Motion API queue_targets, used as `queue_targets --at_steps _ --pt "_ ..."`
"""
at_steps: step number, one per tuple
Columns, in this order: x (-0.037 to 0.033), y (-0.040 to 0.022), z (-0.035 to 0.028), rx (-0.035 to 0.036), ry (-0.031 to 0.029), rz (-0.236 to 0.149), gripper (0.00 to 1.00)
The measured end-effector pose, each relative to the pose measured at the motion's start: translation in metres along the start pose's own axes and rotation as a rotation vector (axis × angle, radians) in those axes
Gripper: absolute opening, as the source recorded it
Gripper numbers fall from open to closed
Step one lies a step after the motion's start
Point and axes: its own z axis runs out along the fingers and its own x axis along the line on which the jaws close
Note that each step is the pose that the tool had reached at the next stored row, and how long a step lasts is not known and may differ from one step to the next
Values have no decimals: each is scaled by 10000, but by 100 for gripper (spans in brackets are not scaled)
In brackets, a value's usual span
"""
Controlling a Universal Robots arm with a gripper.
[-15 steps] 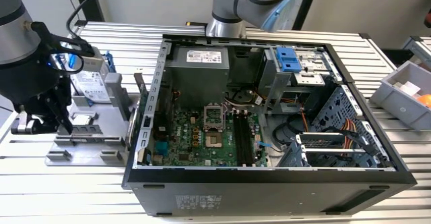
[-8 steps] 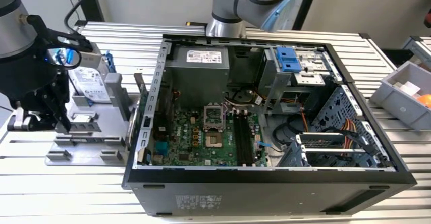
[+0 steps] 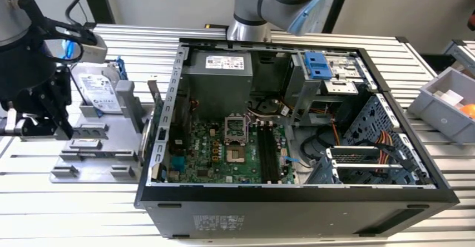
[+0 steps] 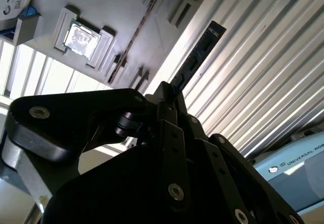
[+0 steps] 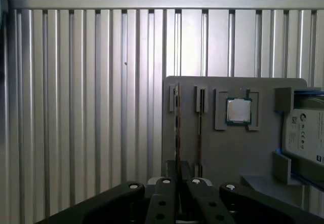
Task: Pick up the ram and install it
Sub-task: 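Pick up the ram and move it above insertion slot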
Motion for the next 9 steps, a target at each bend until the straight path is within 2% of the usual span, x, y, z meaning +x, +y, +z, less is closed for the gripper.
queue_targets --at_steps 9 --pt "3 4 -145 -2 1 1 0"
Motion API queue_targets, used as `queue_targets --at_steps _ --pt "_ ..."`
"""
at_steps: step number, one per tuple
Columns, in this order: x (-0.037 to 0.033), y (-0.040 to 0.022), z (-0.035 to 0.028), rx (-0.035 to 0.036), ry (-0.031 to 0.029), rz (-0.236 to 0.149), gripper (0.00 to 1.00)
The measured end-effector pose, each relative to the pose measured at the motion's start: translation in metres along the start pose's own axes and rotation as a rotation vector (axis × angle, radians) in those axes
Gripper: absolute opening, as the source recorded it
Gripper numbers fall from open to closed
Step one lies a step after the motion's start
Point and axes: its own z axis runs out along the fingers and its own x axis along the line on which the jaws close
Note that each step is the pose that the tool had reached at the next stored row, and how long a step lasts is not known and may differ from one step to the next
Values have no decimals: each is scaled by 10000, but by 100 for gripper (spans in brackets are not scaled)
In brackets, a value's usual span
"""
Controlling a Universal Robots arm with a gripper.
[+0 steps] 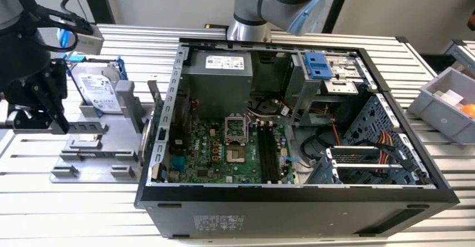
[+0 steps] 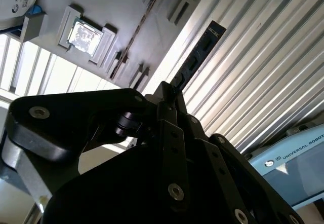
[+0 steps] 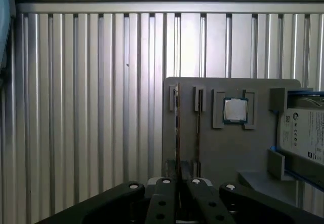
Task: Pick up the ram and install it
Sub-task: 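Pick up the ram and move it above insertion slot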
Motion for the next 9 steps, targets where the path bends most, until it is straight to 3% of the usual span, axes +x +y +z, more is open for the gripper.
queue_targets --at_steps 9 --pt "3 4 -147 -2 0 0 0"
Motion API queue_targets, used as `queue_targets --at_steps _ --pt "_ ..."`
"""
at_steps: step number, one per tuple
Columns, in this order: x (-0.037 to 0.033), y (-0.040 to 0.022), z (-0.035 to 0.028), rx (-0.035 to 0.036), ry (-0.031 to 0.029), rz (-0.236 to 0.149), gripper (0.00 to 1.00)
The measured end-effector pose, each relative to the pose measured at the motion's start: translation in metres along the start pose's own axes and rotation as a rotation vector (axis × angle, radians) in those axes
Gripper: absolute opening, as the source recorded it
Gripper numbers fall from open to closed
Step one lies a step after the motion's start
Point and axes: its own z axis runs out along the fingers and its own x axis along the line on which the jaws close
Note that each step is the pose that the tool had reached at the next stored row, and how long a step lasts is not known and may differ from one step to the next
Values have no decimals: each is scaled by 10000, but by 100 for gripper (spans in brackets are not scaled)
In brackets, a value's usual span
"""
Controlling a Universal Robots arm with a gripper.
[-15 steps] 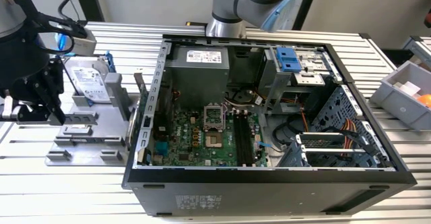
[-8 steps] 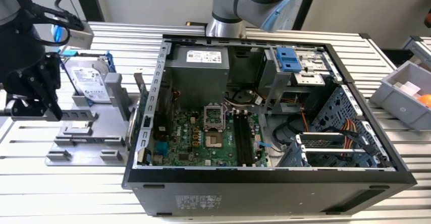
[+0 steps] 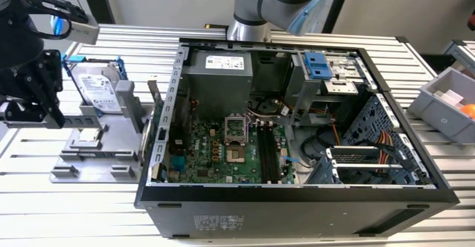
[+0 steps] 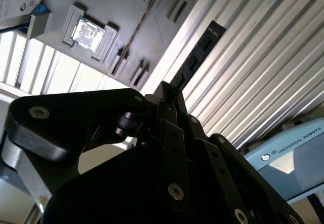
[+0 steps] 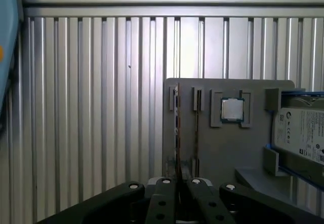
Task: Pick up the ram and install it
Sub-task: 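Pick up the ram and move it above insertion slot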
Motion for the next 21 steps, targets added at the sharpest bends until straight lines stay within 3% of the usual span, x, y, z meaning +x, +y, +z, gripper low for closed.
queue_targets --at_steps 21 --pt "6 7 -243 0 2 0 0"
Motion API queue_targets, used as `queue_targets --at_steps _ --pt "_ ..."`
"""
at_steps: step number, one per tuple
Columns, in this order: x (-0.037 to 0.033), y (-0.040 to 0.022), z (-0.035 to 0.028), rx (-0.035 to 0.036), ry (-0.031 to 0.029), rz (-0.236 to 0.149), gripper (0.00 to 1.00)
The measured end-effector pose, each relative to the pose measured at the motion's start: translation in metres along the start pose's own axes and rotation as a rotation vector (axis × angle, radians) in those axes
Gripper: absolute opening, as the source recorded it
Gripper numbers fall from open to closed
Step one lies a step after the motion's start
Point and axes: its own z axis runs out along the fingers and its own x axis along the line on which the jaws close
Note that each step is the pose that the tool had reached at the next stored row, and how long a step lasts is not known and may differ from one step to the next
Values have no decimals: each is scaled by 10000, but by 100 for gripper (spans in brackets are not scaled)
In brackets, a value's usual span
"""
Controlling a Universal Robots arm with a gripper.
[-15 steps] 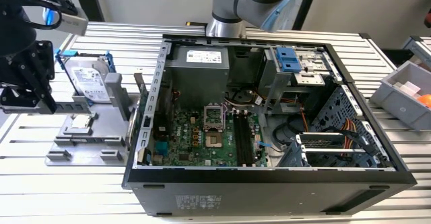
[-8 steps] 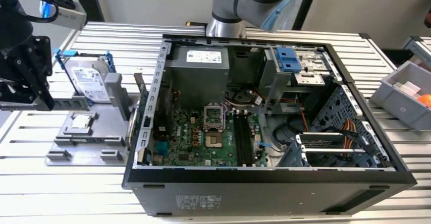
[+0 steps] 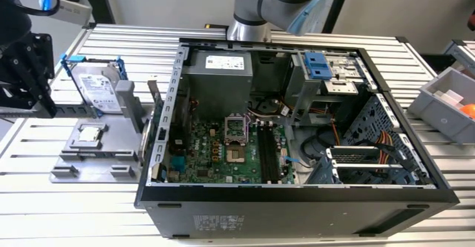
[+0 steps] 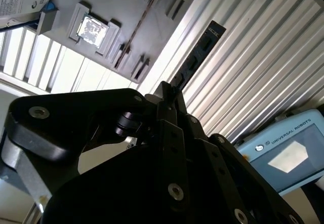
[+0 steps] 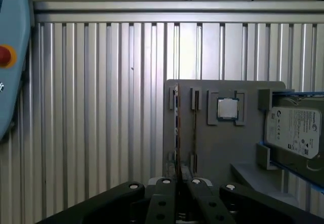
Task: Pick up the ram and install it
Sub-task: 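Pick up the ram and move it above insertion slot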
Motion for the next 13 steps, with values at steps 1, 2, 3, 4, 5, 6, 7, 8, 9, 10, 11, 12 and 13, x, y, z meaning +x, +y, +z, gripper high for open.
queue_targets --at_steps 1,2,3,4,5,6,7,8,9,10,11,12,13 --pt "0 0 -8 2 -2 0 0" --pt "0 0 -18 1 -1 0 0" --pt "1 1 -26 1 -1 0 0" --pt "1 1 -34 2 -1 0 0" --pt "1 1 -43 1 0 0 0" --pt "1 1 -51 0 1 0 0" --pt "1 2 -61 0 0 0 0" --pt "2 2 -71 0 1 0 0" --pt "2 2 -82 0 1 0 0" --pt "2 2 -93 1 0 0 0" --pt "3 3 -109 1 0 0 0" --pt "3 3 -125 1 0 0 0" --pt "3 4 -142 1 0 0 0"
